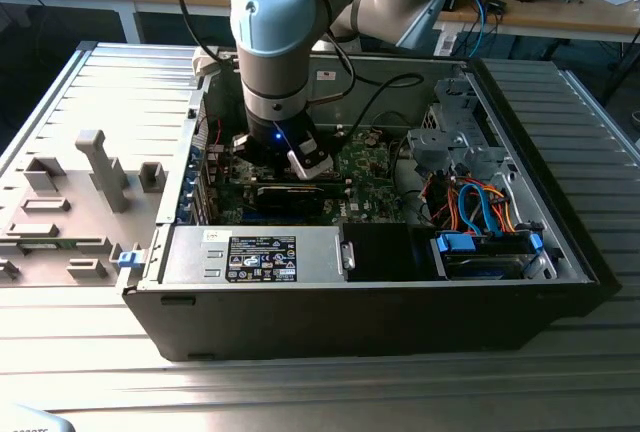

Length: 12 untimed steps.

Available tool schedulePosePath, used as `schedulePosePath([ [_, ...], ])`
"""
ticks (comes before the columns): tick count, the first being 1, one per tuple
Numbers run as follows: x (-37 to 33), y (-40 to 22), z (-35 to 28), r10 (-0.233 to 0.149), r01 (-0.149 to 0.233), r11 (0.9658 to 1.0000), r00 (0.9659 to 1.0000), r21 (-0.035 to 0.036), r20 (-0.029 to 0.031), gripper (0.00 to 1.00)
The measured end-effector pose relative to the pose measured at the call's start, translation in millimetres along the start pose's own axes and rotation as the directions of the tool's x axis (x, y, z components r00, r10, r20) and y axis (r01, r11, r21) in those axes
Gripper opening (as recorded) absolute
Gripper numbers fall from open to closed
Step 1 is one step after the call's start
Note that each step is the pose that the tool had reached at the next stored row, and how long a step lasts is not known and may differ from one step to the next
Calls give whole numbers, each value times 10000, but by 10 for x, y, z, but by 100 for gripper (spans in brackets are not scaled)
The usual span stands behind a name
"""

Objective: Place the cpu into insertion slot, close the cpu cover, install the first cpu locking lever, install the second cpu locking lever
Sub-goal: 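Install the second cpu locking lever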

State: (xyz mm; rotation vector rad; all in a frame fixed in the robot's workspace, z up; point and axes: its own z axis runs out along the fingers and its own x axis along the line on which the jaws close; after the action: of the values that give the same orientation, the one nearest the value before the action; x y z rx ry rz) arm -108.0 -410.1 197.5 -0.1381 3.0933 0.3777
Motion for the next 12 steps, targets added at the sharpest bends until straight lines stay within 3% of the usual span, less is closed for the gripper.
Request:
schedulePosePath([
  [3,-12,19,-72,-1,1,10000,10000,50,-1,11],
  [9,-195,85,-52,16,-15,10000,10000,59,-67,11],
  [12,-241,98,-48,23,-22,10000,9999,75,-101,11],
])
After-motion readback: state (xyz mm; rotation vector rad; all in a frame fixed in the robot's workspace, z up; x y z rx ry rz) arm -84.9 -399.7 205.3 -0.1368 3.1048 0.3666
